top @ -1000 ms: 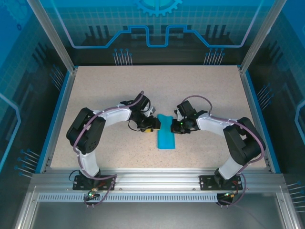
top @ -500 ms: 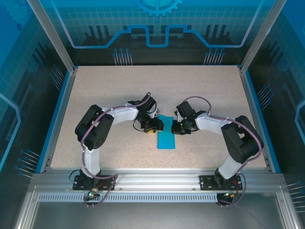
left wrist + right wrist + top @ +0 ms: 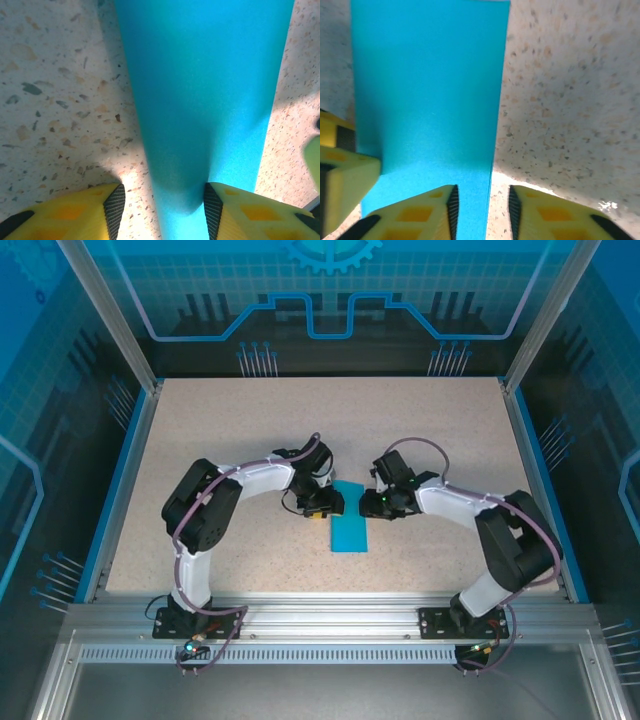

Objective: Fold a paper plane with a square sheet of paper (fold left side to right side)
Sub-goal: First fold in half a square sheet of paper at the center of the table.

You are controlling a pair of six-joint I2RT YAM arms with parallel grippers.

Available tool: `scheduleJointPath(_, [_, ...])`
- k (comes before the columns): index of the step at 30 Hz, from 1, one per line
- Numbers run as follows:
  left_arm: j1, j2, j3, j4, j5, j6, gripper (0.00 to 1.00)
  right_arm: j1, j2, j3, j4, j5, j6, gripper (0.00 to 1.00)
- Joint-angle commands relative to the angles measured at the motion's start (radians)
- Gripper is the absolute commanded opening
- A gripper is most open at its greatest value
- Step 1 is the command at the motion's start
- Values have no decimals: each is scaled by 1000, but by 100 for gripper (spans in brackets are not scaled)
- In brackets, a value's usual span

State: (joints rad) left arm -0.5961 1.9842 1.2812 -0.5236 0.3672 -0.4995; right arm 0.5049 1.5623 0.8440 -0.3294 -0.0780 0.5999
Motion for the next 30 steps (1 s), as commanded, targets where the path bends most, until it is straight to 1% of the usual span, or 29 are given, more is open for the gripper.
scheduleJointPath(1, [-26,72,11,-27,-46,-11,51,-7,-109,-42,-20,73,9,41])
scheduleJointPath(2, [-28,75,15,-31,-50,-9,51,-14,-142,-61,-17,83,15,44])
scheduleJointPath(8, [-34,87,23,-38,-65,-7,50,-53,-300,-142,-11,102,41,53])
scheduleJointPath(11, [-35,91,30,-49,-74,-1,50,-75,-370,-177,-4,85,53,61])
scheduleJointPath(14, [-36,93,32,-53,-78,3,49,-95,-416,-204,6,55,69,65])
scheduleJointPath(18, [-36,95,33,-59,-78,7,48,-121,-458,-238,34,16,98,72])
scheduleJointPath(24, [-37,96,37,-67,-90,12,48,-132,-480,-248,45,-19,112,81])
scheduleJointPath(30, [-38,93,38,-65,-93,6,46,-136,-484,-249,42,-22,111,84])
